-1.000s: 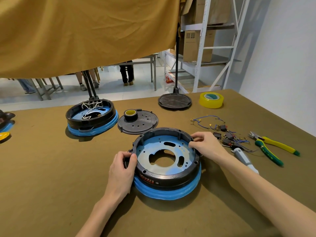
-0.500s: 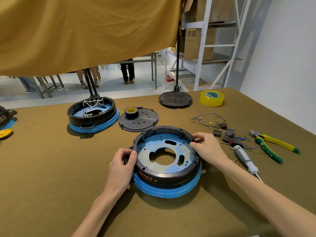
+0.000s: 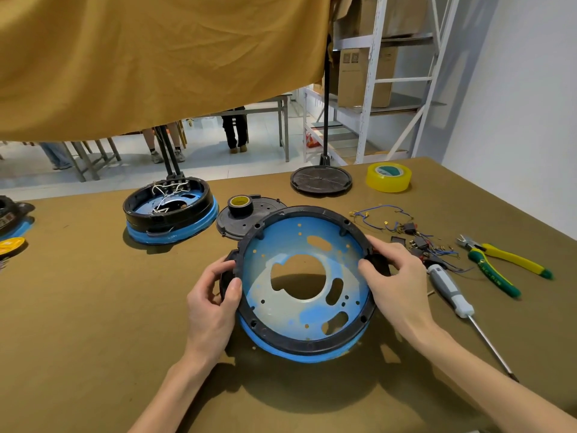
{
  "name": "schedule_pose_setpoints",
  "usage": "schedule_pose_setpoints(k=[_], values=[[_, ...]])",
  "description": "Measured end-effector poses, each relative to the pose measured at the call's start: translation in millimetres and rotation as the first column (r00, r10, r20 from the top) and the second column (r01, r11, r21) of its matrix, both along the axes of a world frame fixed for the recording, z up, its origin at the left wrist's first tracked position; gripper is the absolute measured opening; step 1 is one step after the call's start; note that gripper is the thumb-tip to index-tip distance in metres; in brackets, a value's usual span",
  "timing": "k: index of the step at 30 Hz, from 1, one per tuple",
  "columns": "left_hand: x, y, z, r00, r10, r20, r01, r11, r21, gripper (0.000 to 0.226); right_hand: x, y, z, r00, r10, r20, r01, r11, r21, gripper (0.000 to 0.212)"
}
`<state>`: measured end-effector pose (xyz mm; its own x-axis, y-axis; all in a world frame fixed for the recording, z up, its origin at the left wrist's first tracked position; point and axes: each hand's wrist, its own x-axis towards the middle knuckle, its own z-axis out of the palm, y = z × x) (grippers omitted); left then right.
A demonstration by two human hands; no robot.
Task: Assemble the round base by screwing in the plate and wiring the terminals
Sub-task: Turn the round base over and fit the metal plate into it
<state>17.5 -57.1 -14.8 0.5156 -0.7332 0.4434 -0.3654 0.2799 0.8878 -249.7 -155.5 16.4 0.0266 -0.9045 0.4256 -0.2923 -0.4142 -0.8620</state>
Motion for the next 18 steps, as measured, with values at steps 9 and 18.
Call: schedule_pose_setpoints(k=[9, 18], values=[[4.5, -3.6, -2.6, 0.998, 0.008, 0.055, -0.002, 0.994, -0.114, 0.03, 6.0, 4.2, 5.4, 0.994, 0.042, 0.099, -0.024, 0.984, -0.175, 0.045], [0.0, 0.4, -0.1, 0.997, 0.03, 0.074, -0.02, 0.991, -0.131, 0.034, 3.0, -11.4, 8.9, 0.986, 0.135, 0.096, -0.105, 0.957, -0.271, 0.045]])
